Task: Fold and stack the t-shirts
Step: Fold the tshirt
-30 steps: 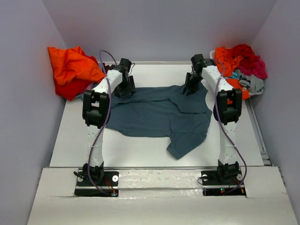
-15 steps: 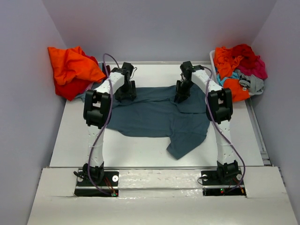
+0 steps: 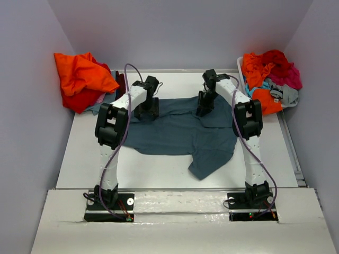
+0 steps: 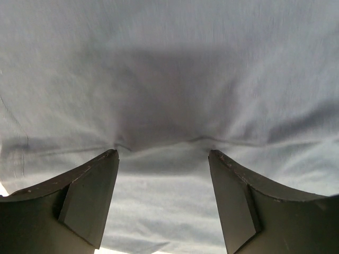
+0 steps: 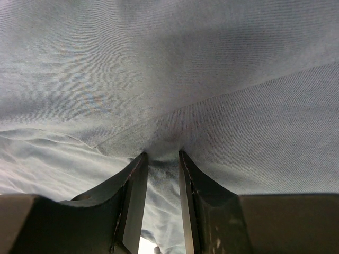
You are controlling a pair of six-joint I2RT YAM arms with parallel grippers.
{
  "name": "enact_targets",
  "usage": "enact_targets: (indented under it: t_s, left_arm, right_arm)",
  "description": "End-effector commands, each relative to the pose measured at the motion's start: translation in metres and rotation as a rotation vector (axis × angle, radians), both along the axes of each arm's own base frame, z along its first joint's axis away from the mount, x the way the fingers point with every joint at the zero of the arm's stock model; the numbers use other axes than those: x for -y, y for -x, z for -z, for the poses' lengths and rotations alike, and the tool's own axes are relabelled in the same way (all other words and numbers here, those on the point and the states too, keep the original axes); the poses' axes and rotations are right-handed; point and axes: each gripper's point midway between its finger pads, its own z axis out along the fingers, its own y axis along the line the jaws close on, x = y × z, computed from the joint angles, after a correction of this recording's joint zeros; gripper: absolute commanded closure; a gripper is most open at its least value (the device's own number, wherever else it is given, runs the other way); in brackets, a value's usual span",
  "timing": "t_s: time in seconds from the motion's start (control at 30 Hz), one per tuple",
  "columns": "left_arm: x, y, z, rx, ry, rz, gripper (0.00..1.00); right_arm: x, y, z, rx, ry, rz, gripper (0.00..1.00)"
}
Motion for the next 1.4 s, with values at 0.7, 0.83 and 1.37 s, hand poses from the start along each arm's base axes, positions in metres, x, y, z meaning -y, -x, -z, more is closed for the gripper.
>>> enact_targets:
  t_s: [0.7, 0.83, 1.37]
  left_arm:
    - [-0.024, -0.011, -0.024, 0.062, 0.028, -0.109, 0.19]
    - [-0.026, -0.014, -0.033, 0.088, 0.024, -0.114, 0.19]
    - [-0.037, -0.010, -0.015, 0.049, 0.055, -0.160, 0.19]
  right_arm:
    - [0.014, 0.031, -0.001, -0.005, 0.057, -0.008, 0.64]
    - [0.013, 0.023, -0.016, 0.033, 0.052, 0.008, 0.64]
    - [0.020, 0.017, -0.021, 0.058, 0.095, 0.015, 0.64]
